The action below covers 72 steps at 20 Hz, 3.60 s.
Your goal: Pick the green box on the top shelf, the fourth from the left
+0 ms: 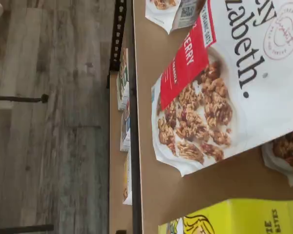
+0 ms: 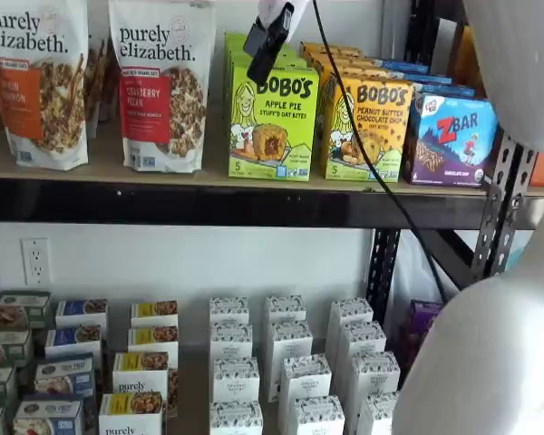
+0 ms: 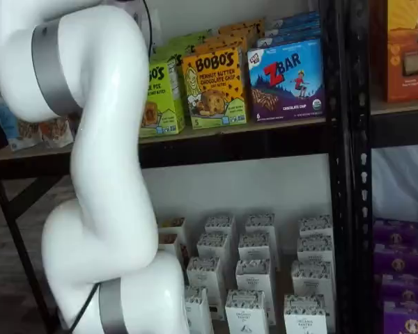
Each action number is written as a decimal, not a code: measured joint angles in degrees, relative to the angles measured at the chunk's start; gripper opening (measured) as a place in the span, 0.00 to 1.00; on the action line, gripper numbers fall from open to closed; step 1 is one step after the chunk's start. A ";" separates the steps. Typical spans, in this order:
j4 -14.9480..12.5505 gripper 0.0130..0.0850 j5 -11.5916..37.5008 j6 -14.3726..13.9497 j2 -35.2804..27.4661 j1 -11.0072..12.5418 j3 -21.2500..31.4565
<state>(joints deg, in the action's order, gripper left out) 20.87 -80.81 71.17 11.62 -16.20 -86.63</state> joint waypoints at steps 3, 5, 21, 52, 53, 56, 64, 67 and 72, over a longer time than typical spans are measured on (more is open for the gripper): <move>0.45 1.00 -1.15 0.98 -0.91 1.01 -0.93; 0.55 1.00 -1.49 1.59 -1.36 1.61 -1.25; 0.37 1.00 -1.78 4.28 -3.55 3.97 -2.32; -3.37 0.94 -0.84 5.09 -6.25 3.69 -2.20; -3.24 0.89 -0.86 5.10 -6.26 3.70 -2.19; -3.03 0.83 -0.96 5.09 -6.26 3.69 -2.20; -2.91 0.67 -1.93 4.97 -6.47 3.68 -2.81; -3.02 0.67 -1.78 4.89 -6.30 3.61 -2.67; -2.92 0.50 -2.08 4.85 -6.27 3.61 -2.76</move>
<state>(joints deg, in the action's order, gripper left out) 17.96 -82.89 76.02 5.35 -12.59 -89.38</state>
